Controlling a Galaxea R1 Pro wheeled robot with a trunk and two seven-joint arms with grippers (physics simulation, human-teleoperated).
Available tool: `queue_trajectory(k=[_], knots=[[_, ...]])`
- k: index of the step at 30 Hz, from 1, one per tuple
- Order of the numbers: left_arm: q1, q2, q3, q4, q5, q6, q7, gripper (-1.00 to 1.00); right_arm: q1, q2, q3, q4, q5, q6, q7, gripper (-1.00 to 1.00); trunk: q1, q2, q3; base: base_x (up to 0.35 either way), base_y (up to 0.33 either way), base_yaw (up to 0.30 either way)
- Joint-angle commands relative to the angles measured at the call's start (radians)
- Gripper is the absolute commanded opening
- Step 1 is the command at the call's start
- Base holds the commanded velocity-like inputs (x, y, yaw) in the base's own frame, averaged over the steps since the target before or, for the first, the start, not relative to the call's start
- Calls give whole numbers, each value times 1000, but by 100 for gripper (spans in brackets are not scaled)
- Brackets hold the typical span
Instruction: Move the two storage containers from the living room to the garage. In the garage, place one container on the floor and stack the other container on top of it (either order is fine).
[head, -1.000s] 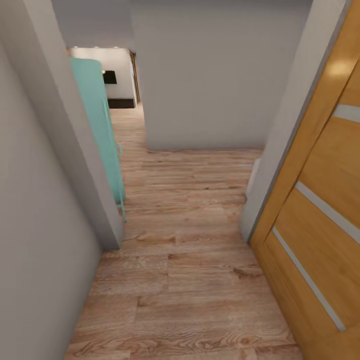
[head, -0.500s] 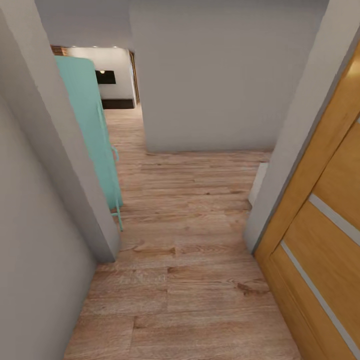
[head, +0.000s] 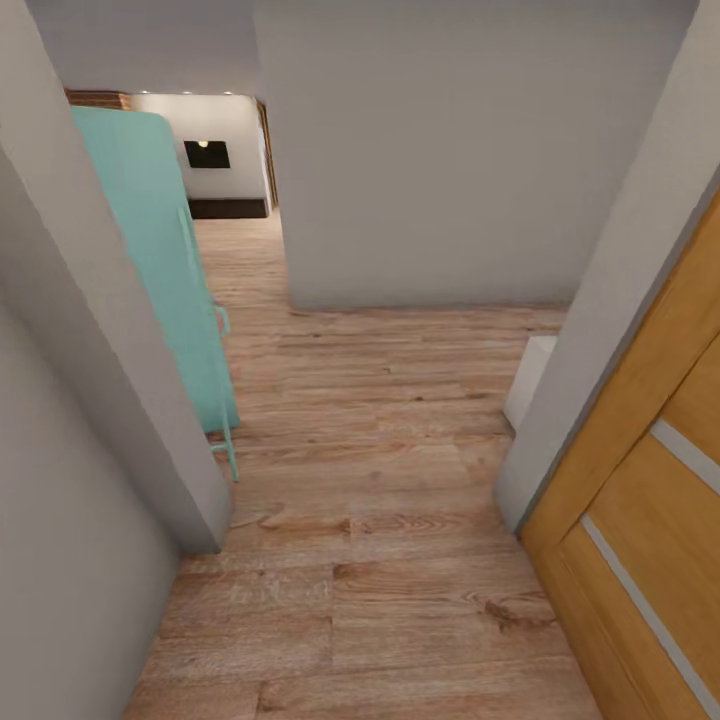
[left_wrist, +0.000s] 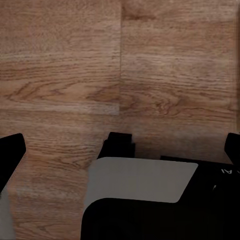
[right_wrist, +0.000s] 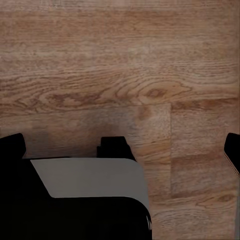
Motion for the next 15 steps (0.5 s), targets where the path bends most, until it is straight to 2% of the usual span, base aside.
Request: queue_trajectory(k=[1, 15], knots=[[0, 0, 0, -1, 7, 3, 3, 100, -1, 1, 8, 3, -9, -5, 0, 100, 1, 0, -1, 321, 0, 0], [0, 2, 0, -1, 7, 3, 3, 100, 2, 1, 8, 3, -9, -5, 0, 100, 1, 0, -1, 321, 0, 0]])
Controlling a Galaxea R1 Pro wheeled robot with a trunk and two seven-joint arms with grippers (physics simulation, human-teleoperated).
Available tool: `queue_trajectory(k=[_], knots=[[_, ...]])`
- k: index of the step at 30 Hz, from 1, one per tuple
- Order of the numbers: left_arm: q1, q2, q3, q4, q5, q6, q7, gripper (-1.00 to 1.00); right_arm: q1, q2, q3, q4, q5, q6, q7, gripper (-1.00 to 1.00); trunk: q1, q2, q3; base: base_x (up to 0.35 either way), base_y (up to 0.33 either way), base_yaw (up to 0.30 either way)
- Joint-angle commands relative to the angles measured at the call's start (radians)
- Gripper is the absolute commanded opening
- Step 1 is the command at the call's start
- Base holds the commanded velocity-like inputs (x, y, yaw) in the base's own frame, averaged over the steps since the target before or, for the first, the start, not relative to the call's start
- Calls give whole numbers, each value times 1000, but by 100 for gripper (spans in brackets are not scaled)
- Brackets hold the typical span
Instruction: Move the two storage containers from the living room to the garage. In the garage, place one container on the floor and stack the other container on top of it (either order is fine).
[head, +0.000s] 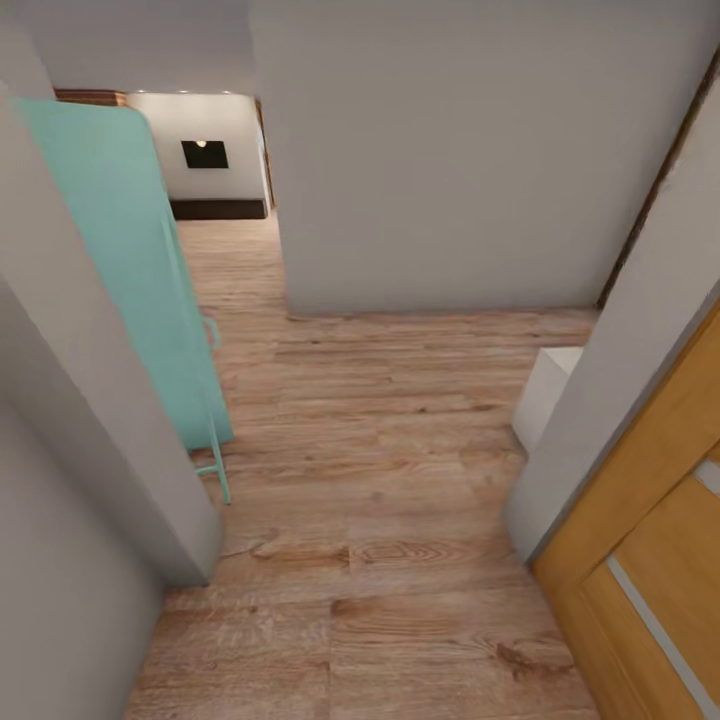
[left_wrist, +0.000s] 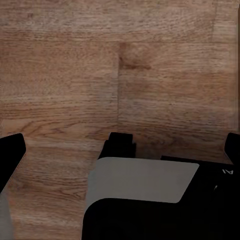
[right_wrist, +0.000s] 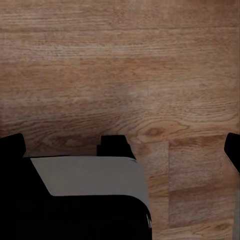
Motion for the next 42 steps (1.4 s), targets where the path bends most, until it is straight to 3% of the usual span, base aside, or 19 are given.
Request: queue_trajectory(k=[1, 42], knots=[[0, 0, 0, -1, 7, 3, 3, 100, -1, 1, 8, 3, -9, -5, 0, 100, 1, 0, -1, 321, 0, 0], [0, 1, 0, -1, 7, 3, 3, 100, 1, 1, 8, 3, -9, -4, 0, 100, 1, 0, -1, 321, 0, 0]])
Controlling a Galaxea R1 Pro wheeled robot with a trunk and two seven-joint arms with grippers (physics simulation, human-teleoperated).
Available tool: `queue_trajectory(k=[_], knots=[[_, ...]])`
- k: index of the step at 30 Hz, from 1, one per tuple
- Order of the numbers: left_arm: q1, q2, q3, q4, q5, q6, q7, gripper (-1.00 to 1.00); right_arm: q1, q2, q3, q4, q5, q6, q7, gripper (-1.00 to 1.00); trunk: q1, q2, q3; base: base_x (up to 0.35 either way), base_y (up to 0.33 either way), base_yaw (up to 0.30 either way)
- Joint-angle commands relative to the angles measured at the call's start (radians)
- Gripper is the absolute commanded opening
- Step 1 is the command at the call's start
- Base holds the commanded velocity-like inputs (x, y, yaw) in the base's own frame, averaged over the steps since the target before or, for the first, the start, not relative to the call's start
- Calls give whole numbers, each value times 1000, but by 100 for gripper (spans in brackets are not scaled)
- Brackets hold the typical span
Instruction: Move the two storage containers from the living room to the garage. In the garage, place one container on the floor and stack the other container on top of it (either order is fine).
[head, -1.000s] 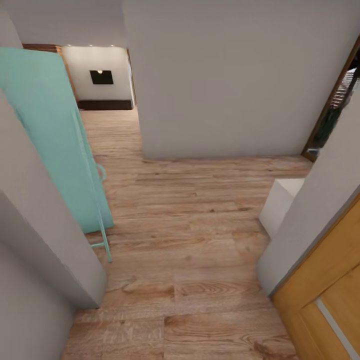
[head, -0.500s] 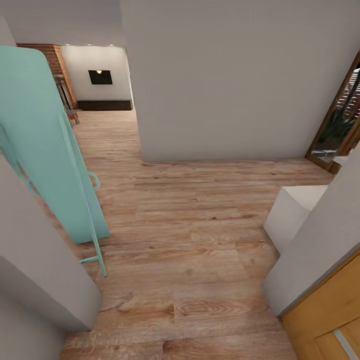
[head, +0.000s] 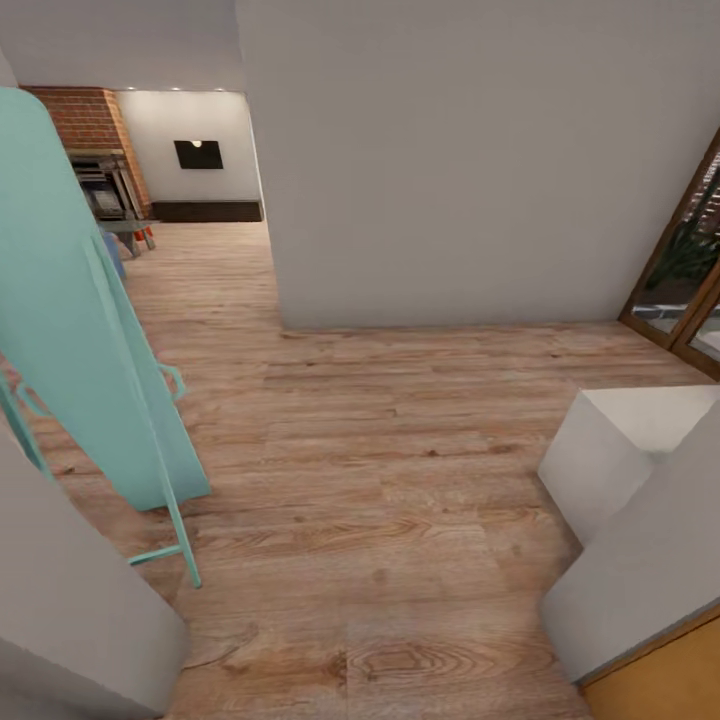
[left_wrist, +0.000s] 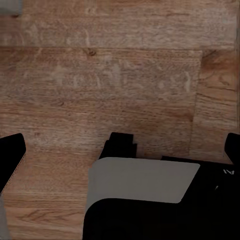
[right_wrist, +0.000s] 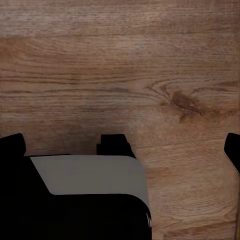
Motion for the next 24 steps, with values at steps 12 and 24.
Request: queue_trajectory(k=[12, 24], knots=[[-1, -1, 0, 0, 7, 3, 3, 100, -1, 1, 8, 3, -8, -6, 0, 100, 1, 0, -1, 321, 0, 0], [0, -1, 0, 0, 7, 3, 3, 100, -1, 1, 8, 3, -8, -6, 0, 100, 1, 0, -1, 321, 0, 0]])
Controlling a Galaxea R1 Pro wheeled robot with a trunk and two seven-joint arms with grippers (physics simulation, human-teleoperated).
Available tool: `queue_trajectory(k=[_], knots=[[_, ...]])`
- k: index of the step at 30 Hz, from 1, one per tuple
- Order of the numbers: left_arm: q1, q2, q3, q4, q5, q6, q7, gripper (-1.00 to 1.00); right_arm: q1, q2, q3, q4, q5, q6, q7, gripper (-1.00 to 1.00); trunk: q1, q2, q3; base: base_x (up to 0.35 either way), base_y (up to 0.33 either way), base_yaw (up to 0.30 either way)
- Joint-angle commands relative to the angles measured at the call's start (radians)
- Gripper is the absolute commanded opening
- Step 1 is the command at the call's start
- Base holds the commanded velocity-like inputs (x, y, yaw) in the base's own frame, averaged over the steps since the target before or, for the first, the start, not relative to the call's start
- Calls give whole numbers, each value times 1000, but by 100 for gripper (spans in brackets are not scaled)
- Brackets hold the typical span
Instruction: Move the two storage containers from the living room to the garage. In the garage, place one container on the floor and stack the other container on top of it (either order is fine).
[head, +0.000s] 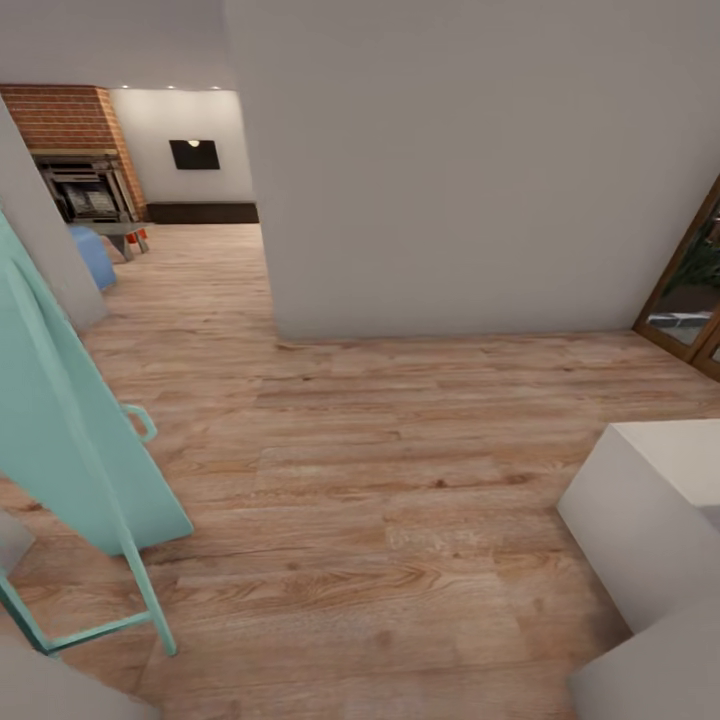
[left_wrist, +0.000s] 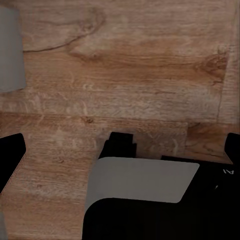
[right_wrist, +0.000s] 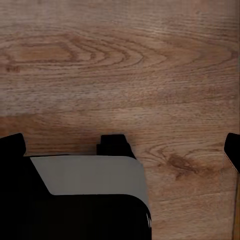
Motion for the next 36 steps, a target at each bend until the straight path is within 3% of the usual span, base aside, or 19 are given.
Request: queue_trajectory(k=[1, 36], knots=[[-1, -1, 0, 0, 7, 3, 3, 100, -1, 1, 8, 3, -9, -6, 0, 100, 1, 0, -1, 321, 0, 0], [-1, 0, 0, -1, 7, 3, 3, 100, -1, 1, 8, 3, -9, -6, 0, 100, 1, 0, -1, 321, 0, 0]])
